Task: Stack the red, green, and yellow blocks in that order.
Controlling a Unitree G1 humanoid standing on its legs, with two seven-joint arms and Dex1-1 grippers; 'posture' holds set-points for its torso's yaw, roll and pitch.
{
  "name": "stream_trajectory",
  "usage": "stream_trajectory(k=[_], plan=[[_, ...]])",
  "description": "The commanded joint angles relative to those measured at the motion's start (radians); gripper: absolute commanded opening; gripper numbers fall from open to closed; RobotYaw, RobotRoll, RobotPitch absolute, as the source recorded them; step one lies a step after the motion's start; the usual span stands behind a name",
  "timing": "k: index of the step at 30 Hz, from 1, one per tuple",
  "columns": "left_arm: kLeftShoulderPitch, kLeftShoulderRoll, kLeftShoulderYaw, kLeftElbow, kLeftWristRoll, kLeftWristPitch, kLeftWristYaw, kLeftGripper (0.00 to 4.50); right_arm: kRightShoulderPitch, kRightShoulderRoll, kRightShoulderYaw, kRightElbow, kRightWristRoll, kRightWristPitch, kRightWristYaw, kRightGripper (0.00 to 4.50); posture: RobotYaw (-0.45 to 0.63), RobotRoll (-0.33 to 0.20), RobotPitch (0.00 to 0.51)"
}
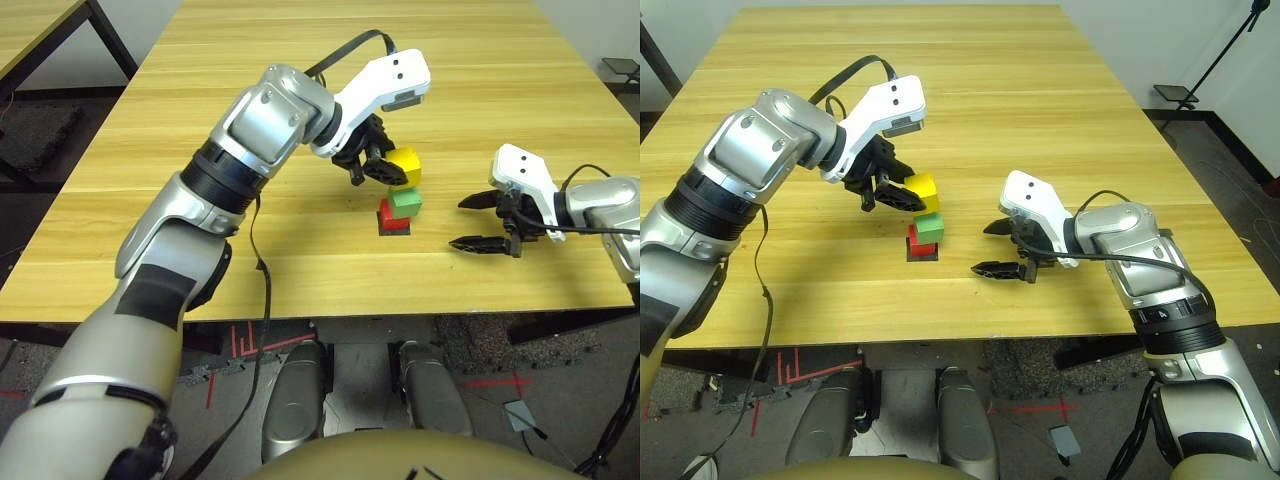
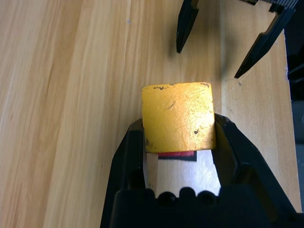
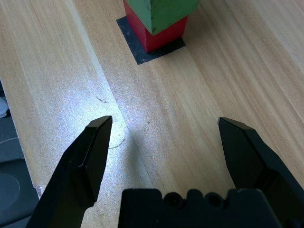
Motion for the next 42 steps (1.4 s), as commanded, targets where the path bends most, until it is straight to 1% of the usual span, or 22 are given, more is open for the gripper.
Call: stream_trajectory(k=[1, 13, 21, 23, 24, 27, 28, 29, 31, 33, 34, 35, 37, 38, 40, 41, 42], plan=[[-0.002, -0.011, -0.019, -0.009, 0.013, 0.014, -0.001, 2.01, 0.000, -0.006, -0.006, -0.017, 0.015, 0.002, -0.001, 4.50, 0.09, -0.034, 0.099], [0.045, -0.014, -0.044, -0.010, 0.044, -0.008, 0.004, 2.01, 0.002, 0.002, -0.002, -0.026, 0.017, 0.008, -0.005, 4.50, 0.09, -0.030, 0.102], [0.047, -0.025, -0.052, 0.020, 0.085, -0.064, 0.011, 2.01, 0.008, 0.006, -0.004, -0.032, 0.021, 0.014, -0.012, 4.50, 0.08, -0.028, 0.104], [0.047, -0.026, -0.052, 0.020, 0.087, -0.064, 0.008, 2.76, 0.008, 0.008, -0.004, -0.035, 0.022, 0.016, -0.014, 4.50, 0.08, -0.026, 0.104], [0.047, -0.029, -0.049, 0.019, 0.087, -0.060, 0.008, 3.01, 0.008, 0.008, -0.005, -0.034, 0.022, 0.015, -0.015, 4.50, 0.08, -0.026, 0.104], [0.055, -0.038, -0.005, -0.022, 0.060, -0.018, 0.025, 4.06, 0.009, 0.007, -0.007, -0.029, 0.022, 0.012, -0.014, 4.50, 0.10, -0.032, 0.101], [0.059, -0.038, 0.017, -0.043, 0.050, -0.002, 0.035, 4.47, 0.009, 0.005, -0.009, -0.027, 0.023, 0.011, -0.013, 4.50, 0.10, -0.038, 0.098], [0.064, -0.036, 0.043, -0.067, 0.039, 0.016, 0.044, 4.49, 0.009, 0.004, -0.014, -0.025, 0.026, 0.008, -0.011, 4.50, 0.10, -0.039, 0.097], [0.086, -0.023, 0.137, -0.157, -0.017, 0.101, 0.071, 4.49, 0.011, 0.007, -0.045, -0.015, 0.060, 0.007, 0.000, 4.50, 0.11, -0.049, 0.095], [0.122, -0.016, 0.279, -0.267, -0.090, 0.218, 0.117, 4.49, 0.010, 0.004, -0.086, 0.005, 0.096, -0.002, 0.004, 4.50, 0.11, -0.053, 0.094], [0.147, -0.019, 0.369, -0.320, -0.115, 0.281, 0.159, 4.49, 0.011, 0.001, -0.111, 0.019, 0.107, -0.001, -0.006, 4.50, 0.12, -0.060, 0.091], [0.172, -0.027, 0.449, -0.365, -0.130, 0.321, 0.203, 4.49, 0.013, 0.001, -0.138, 0.037, 0.117, -0.001, -0.021, 4.50, 0.12, -0.065, 0.088], [0.249, -0.030, 0.608, -0.446, -0.119, 0.379, 0.317, 4.49, 0.014, 0.018, -0.206, 0.088, 0.132, -0.001, -0.080, 4.50, 0.13, -0.069, 0.088], [0.307, -0.037, 0.677, -0.478, -0.110, 0.338, 0.375, 4.49, 0.011, 0.042, -0.251, 0.128, 0.140, -0.007, -0.136, 4.50, 0.13, -0.075, 0.087], [0.406, -0.077, 0.794, -0.511, -0.085, 0.260, 0.500, 4.49, -0.008, 0.090, -0.329, 0.222, 0.141, -0.035, -0.250, 4.50, 0.13, -0.081, 0.086], [0.471, -0.080, 0.835, -0.513, -0.061, 0.194, 0.557, 4.49, -0.023, 0.119, -0.369, 0.281, 0.138, -0.071, -0.312, 4.50, 0.13, -0.087, 0.086], [0.542, -0.091, 0.878, -0.506, -0.039, 0.078, 0.609, 4.49, -0.040, 0.156, -0.417, 0.338, 0.140, -0.128, -0.382, 4.50, 0.13, -0.089, 0.085]])
